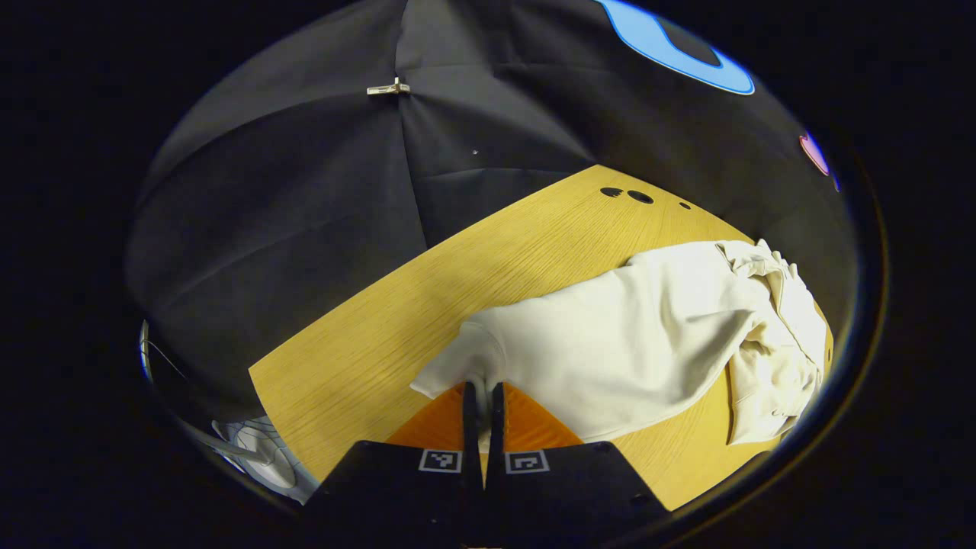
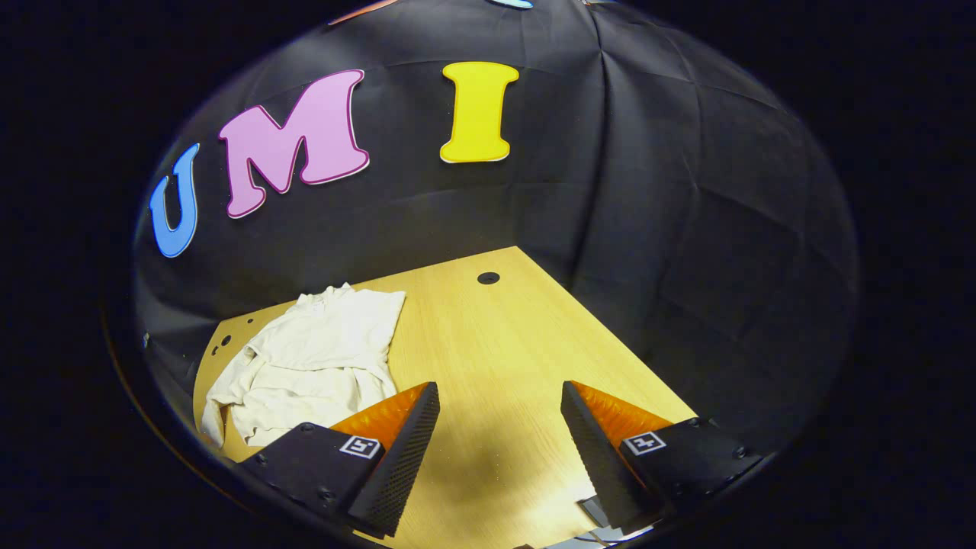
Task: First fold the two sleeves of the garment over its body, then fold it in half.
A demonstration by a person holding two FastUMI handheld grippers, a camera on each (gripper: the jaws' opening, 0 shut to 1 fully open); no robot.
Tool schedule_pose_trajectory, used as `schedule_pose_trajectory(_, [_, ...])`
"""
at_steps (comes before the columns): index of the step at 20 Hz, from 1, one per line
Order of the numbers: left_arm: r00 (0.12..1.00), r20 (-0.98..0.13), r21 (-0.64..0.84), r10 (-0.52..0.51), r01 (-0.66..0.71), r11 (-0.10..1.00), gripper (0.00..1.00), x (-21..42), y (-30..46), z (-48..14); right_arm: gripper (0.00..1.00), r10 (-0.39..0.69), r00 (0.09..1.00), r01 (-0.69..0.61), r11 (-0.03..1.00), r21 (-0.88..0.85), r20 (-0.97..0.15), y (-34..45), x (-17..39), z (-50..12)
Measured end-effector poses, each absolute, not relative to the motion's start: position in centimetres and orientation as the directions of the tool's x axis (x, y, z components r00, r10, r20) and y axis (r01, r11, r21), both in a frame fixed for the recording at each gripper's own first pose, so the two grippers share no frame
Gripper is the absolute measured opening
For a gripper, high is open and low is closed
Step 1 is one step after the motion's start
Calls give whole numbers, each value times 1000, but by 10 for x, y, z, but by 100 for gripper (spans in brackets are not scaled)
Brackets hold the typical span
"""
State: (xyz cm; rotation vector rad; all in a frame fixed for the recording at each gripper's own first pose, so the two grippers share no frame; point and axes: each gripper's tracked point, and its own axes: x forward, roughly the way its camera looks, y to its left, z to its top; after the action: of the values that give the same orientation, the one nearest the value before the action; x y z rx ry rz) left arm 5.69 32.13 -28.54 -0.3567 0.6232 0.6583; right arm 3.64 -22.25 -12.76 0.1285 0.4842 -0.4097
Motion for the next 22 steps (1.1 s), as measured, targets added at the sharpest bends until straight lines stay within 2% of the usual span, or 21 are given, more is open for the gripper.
schedule_pose_trajectory(5, [641,-611,-188,465,-688,701,6,81,335,-250,98,-320,814,378,925,24,-484,-214,47,-137])
schedule_pose_trajectory(13, [771,-458,-216,441,-578,786,6,201,325,-130,98,-341,792,423,905,50,-506,-239,44,-157])
schedule_pose_trajectory(17, [866,-363,-228,344,-441,868,6,268,262,-74,98,-348,777,435,899,49,-525,-249,37,-174])
schedule_pose_trajectory(22, [946,-267,-202,183,-241,949,6,340,143,-30,98,-341,772,440,895,65,-536,-258,42,-186])
